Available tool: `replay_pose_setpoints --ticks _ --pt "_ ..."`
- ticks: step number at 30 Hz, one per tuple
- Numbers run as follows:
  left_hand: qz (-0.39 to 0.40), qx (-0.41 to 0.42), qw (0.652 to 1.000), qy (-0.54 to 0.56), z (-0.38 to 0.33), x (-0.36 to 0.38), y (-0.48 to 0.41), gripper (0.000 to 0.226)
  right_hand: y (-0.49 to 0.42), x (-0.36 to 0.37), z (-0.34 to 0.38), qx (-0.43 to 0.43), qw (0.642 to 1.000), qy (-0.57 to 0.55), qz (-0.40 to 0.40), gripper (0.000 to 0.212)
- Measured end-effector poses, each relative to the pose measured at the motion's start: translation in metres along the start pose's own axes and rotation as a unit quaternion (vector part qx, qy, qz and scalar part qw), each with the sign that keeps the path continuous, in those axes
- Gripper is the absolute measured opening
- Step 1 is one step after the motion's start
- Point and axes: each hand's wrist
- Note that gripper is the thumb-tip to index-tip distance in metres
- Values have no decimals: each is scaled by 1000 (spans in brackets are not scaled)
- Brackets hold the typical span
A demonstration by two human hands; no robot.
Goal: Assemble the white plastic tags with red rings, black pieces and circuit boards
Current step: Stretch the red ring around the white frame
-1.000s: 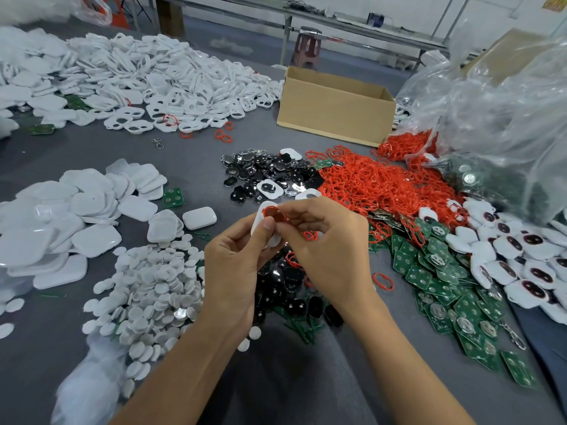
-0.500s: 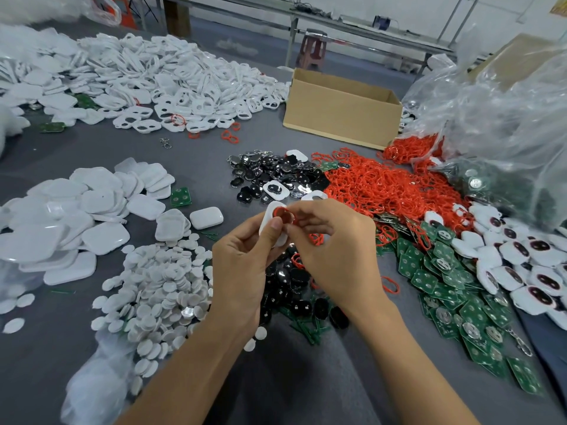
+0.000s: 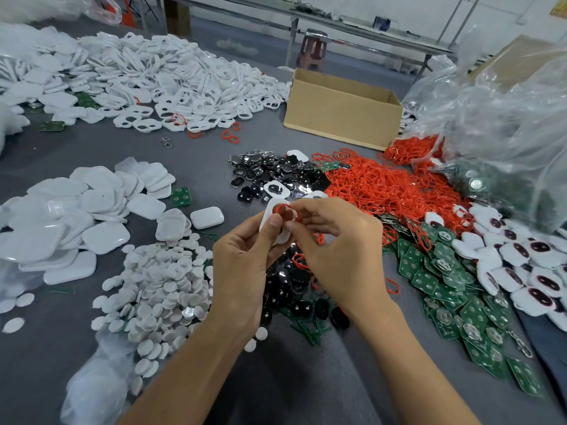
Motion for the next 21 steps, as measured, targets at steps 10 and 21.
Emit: replay_pose_setpoints --ticks 10,21 --pt "0 9 999 -34 -1 2 2 19 2 0 2 -9 999 31 12 16" --pt "4 -1 999 -39 -1 2 2 24 0 0 0 -7 1000 12 11 17"
Point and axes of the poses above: each hand's wrist, its own y-axis away from the middle knuckle, its own x-axis out of the palm, z = x × y, and after that the axes turned 7 degrees about x, right-handed
